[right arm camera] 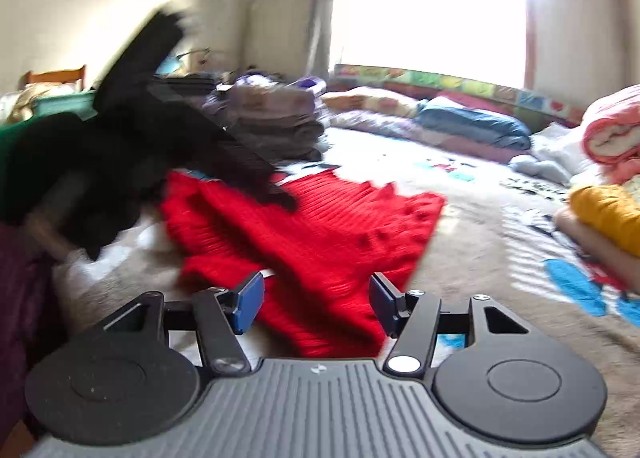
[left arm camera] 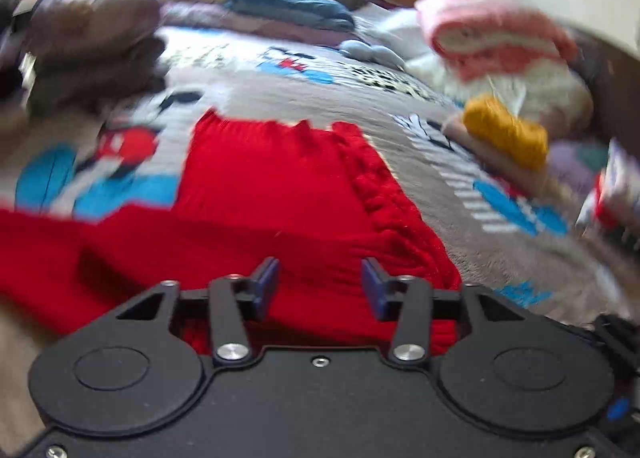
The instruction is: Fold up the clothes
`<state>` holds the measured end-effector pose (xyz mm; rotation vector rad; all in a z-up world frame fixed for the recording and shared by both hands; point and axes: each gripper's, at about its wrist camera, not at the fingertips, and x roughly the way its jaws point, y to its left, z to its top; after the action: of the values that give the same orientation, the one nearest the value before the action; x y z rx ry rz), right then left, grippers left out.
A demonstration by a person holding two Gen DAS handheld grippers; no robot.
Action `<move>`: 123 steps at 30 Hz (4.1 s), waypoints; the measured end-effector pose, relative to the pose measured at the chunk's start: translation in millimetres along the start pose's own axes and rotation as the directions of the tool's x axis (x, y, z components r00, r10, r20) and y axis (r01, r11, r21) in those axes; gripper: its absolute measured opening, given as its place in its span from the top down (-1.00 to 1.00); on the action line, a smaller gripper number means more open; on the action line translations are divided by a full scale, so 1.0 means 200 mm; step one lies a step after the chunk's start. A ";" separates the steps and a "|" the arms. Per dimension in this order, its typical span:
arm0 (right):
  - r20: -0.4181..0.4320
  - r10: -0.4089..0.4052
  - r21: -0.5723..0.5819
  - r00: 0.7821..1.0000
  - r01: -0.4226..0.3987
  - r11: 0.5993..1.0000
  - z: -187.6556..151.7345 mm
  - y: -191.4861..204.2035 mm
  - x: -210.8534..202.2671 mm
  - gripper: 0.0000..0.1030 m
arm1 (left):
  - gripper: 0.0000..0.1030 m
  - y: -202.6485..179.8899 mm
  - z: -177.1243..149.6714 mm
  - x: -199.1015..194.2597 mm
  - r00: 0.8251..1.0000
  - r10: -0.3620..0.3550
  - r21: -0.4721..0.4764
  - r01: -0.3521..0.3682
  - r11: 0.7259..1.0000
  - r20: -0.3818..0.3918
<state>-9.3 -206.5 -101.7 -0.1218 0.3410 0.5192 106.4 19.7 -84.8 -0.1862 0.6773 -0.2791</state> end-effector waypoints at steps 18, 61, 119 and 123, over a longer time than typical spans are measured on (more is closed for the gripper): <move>-0.080 0.054 -0.070 0.995 -0.059 0.996 -0.07 0.05 0.11 -0.32 | 0.14 0.54 -0.13 -0.08 0.991 -0.024 -0.531 0.091 0.842 0.130; -0.026 0.224 0.285 0.974 -0.207 0.936 -0.06 -0.26 0.23 -0.22 | 0.91 -0.12 0.59 0.70 0.994 -0.068 -0.420 0.099 0.902 0.090; -0.032 0.148 0.231 0.989 -0.137 0.963 -0.12 -0.27 0.31 0.15 | 0.61 -0.29 0.67 0.97 0.994 0.104 0.245 -0.099 0.965 -0.011; -0.002 0.137 0.229 0.991 -0.133 0.964 -0.11 -0.27 0.28 0.16 | 0.61 -0.13 0.59 0.69 0.994 0.106 0.174 -0.111 0.978 0.038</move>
<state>56.8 -231.3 -140.9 0.1208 0.4265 0.6105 279.5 -39.3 -69.3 0.0160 0.6288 -0.2296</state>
